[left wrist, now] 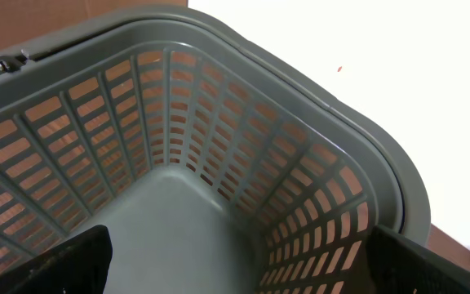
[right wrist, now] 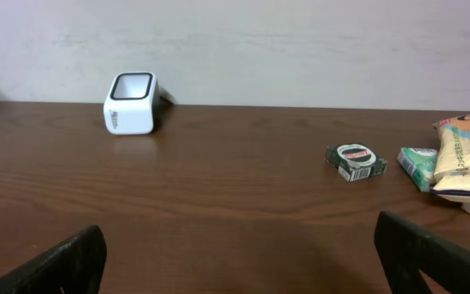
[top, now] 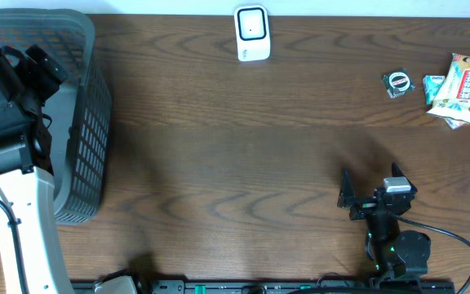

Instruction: Scan the item barcode

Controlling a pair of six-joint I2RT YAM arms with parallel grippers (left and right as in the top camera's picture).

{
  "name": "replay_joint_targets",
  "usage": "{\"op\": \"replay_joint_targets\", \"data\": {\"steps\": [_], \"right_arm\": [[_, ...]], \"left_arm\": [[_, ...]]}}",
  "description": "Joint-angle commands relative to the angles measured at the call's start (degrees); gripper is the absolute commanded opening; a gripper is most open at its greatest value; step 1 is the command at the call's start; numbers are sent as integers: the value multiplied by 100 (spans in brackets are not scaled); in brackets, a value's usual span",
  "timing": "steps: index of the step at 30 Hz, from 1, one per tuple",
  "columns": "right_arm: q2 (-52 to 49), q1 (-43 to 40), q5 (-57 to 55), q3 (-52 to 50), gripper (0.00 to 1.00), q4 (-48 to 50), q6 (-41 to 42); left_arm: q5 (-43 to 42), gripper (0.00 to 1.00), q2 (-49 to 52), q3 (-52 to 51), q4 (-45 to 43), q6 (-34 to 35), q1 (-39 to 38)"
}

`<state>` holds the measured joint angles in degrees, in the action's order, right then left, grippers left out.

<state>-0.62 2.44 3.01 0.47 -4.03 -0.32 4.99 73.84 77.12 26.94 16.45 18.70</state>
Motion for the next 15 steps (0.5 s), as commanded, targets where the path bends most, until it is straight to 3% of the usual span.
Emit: {"op": "replay_joint_targets", "data": {"steps": [1, 15], "right_arm": [[35, 11, -26, -17, 99, -24, -61], [35, -37, -26, -17, 99, -22, -61]], "left_arm": [[15, 98, 26, 90, 2, -57, 26], [15, 98, 26, 90, 2, -57, 26]]}}
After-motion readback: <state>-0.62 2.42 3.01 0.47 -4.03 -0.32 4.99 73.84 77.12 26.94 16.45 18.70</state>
